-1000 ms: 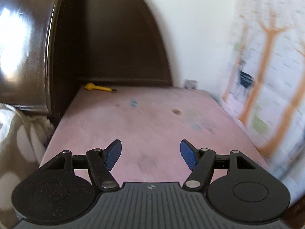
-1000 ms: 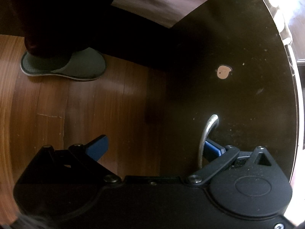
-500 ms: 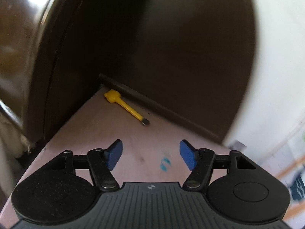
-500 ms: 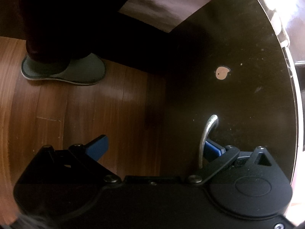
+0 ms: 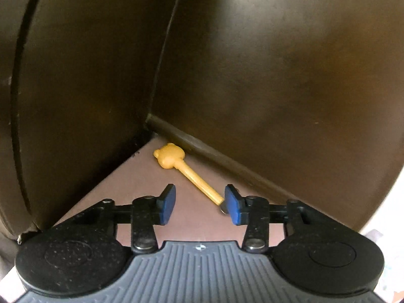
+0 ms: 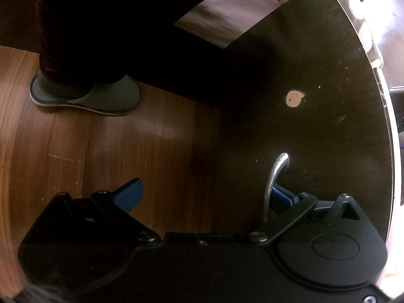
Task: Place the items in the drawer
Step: 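Move the left gripper to the yellow bear-head stick on the nightstand top, then close the left gripper on the yellow stick's handle and lift it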
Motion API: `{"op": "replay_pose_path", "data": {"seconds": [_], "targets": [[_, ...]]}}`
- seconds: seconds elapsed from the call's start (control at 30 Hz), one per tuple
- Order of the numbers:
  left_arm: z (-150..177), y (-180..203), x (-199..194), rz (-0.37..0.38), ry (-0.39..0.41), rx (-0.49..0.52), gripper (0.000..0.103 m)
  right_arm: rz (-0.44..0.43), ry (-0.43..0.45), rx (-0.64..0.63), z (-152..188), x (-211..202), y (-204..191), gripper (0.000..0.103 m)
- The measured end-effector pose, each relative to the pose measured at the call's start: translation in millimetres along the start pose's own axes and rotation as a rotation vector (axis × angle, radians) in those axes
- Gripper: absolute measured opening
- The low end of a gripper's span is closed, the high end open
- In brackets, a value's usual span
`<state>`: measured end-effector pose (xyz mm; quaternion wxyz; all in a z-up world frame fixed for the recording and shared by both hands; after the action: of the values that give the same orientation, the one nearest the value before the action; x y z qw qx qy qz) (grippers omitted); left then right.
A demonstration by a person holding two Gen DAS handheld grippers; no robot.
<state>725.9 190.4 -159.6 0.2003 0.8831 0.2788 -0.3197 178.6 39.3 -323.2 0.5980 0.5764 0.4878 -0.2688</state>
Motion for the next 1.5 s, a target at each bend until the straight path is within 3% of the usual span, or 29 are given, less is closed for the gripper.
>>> {"op": "replay_pose_path", "data": {"seconds": [0.33, 0.47, 0.57, 0.63, 0.77, 0.93, 1.1, 1.2, 1.3, 1.33, 1.5], "targets": [[3.2, 19.2, 18.3, -0.056, 0.003, 0.040, 0.033, 0.004, 0.010, 0.002, 3.4, -3.4, -1.0, 0.103], [4.6, 14.7, 14.2, -0.030, 0.002, 0.118, 0.028, 0.004, 0.009, 0.007, 2.7, -4.4, -1.3, 0.103], [9.9, 7.1, 1.9, 0.006, -0.018, 0.268, 0.027, 0.004, 0.008, 0.008, 2.5, -4.9, -1.7, 0.103], [13.9, -1.0, -2.8, 0.033, -0.055, 0.339, 0.014, 0.004, 0.008, 0.008, 2.2, -4.9, -1.9, 0.103], [11.4, -25.2, -19.2, 0.100, -0.030, 0.321, 0.014, 0.006, 0.007, 0.015, 1.5, -4.8, -1.9, 0.103], [9.3, -17.5, -24.2, 0.136, 0.002, 0.382, 0.014, 0.007, 0.006, 0.039, -0.4, -4.1, -1.7, 0.103], [15.4, 2.4, -21.7, 0.150, -0.013, 0.503, 0.015, 0.008, 0.006, 0.049, -1.5, -3.7, -1.2, 0.103], [19.0, 8.0, -13.8, 0.121, -0.008, 0.558, 0.015, 0.009, 0.007, 0.055, -1.7, -3.4, -0.7, 0.103], [25.3, 8.9, -15.2, 0.148, -0.035, 0.575, 0.013, 0.008, 0.010, 0.055, -1.6, -2.6, 0.1, 0.103], [27.2, 7.4, -13.3, 0.148, -0.031, 0.580, 0.008, 0.005, 0.015, 0.043, -1.0, -1.7, 1.1, 0.103], [35.0, 1.3, -26.1, 0.145, -0.037, 0.569, 0.008, 0.002, 0.012, 0.039, -2.4, -0.4, 1.9, 0.103]]}}
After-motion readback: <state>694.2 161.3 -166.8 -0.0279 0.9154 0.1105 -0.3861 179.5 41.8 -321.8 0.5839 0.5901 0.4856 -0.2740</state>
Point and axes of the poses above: each gripper's, at about its wrist camera, not at the fingertips, and x roughly the way its jaws point, y to its right, z to its underside, the point moved 3 cm from there along x, roughly the way its jaws point, and after that the axes turned 9 degrees about -z, right-handed, at the moved point
